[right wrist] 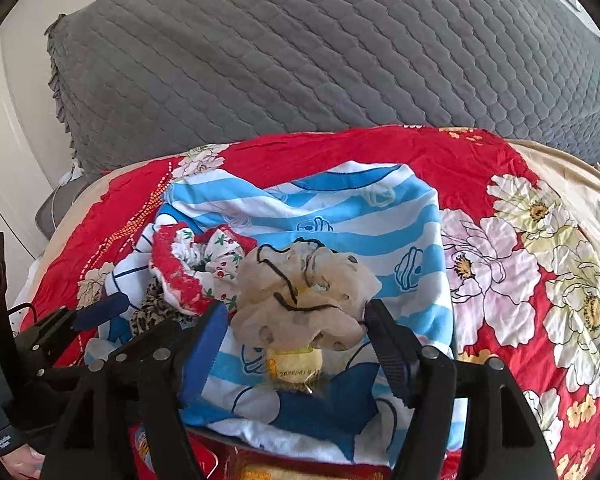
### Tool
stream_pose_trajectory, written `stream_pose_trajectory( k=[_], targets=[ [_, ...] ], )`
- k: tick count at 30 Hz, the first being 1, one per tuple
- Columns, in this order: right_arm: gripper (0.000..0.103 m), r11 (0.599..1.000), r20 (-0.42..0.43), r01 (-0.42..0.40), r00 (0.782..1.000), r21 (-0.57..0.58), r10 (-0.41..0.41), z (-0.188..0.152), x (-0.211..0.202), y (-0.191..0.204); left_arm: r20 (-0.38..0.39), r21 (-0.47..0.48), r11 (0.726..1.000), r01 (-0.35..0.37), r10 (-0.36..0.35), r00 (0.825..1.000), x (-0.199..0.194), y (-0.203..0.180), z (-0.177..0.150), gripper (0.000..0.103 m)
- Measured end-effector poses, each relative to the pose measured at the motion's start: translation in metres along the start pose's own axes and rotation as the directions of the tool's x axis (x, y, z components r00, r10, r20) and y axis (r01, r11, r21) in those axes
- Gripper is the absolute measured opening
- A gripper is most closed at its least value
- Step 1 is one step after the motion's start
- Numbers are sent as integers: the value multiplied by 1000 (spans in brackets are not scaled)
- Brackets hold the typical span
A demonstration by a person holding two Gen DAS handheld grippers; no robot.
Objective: Organize objects
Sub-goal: 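Open the left tool to drop the floral scrunchie while the right tool releases the pink scrunchie, then withdraw both tools and move the right tool toward the green fuzzy ring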
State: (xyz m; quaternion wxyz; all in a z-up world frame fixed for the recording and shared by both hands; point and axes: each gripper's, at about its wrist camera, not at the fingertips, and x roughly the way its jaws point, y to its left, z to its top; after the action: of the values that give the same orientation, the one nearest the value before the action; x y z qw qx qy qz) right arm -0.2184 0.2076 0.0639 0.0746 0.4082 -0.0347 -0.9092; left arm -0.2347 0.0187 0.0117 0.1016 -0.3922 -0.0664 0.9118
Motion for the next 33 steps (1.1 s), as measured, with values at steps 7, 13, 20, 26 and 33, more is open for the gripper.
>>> stream_pose_trajectory(
  k=[7, 13, 20, 26, 33],
  targets=[
    [74, 1000, 3, 4, 1000, -10, -4, -8, -17, 2, 1, 5, 1000, 3, -3, 1000, -15, -2, -10, 80],
    [74, 1000, -2, 2, 1000, -5, -2, -22, -33, 1, -10, 4, 1000, 12, -12, 1000, -27, -4, -22, 80],
    [74, 1000, -12, 4, 1000, -5, -4, -42, -51, 2, -1, 0, 1000, 18, -18, 1000, -46, -12, -35, 80],
    [74, 1000, -27, 26, 999, 2, -26, -64, -70, -3, -7, 11, 1000, 29, -29, 1000, -60, -28, -49, 80],
    [74, 998, -31, 53, 998, 30, -52, -84, -96, -13, -4, 24, 999, 30, -29, 1000, -78, -42, -65, 80]
  ],
)
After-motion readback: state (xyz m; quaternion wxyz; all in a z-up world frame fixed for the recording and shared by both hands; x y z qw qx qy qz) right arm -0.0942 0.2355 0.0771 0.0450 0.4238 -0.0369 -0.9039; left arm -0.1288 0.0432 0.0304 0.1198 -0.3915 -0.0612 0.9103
